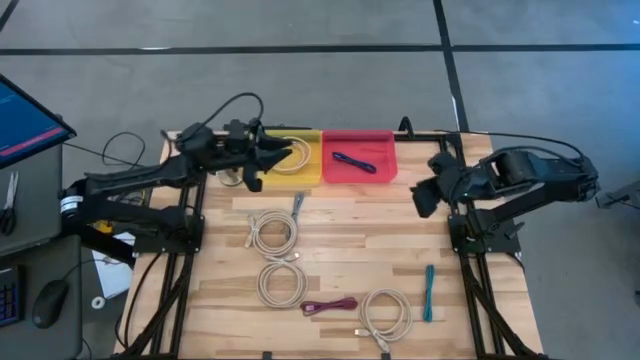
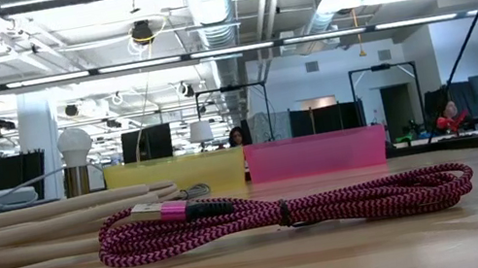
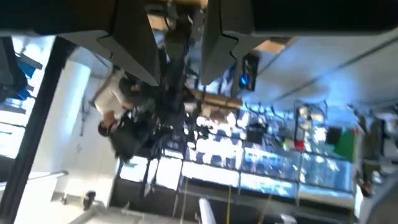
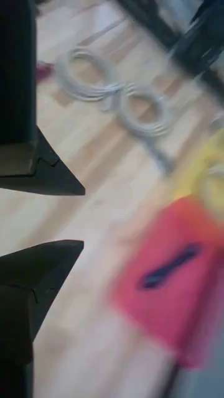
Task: Pick & Place USB Port
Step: Put the small black and light blue charger cable into the red bin
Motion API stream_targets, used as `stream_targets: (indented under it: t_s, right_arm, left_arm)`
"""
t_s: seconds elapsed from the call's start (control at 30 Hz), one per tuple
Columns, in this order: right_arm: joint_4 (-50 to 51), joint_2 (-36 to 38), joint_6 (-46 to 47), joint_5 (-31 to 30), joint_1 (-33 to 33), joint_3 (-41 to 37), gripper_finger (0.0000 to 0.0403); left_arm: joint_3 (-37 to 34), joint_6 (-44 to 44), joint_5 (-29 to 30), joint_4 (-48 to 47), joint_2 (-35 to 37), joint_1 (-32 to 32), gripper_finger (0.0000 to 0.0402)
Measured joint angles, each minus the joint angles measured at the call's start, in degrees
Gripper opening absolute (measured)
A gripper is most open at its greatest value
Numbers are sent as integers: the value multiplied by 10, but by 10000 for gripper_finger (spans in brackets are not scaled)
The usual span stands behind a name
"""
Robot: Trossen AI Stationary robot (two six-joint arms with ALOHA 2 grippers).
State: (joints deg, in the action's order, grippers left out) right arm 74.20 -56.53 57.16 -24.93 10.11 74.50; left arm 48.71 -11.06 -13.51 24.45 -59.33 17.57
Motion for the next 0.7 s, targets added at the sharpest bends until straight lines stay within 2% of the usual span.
stream_targets:
  t_s: [0.17,0.3,0.5,0.7]
  right_arm:
    - [132,0,141,136,10,3,118]
    - [158,-1,225,214,46,-10,118]
    - [159,-19,337,235,126,-14,124]
    - [158,-73,413,236,205,-14,158]
  left_arm:
    - [0,5,18,0,29,-9,117]
    - [0,5,20,-2,32,-9,117]
    - [0,13,19,-19,23,-9,117]
    - [0,18,19,-38,18,-9,117]
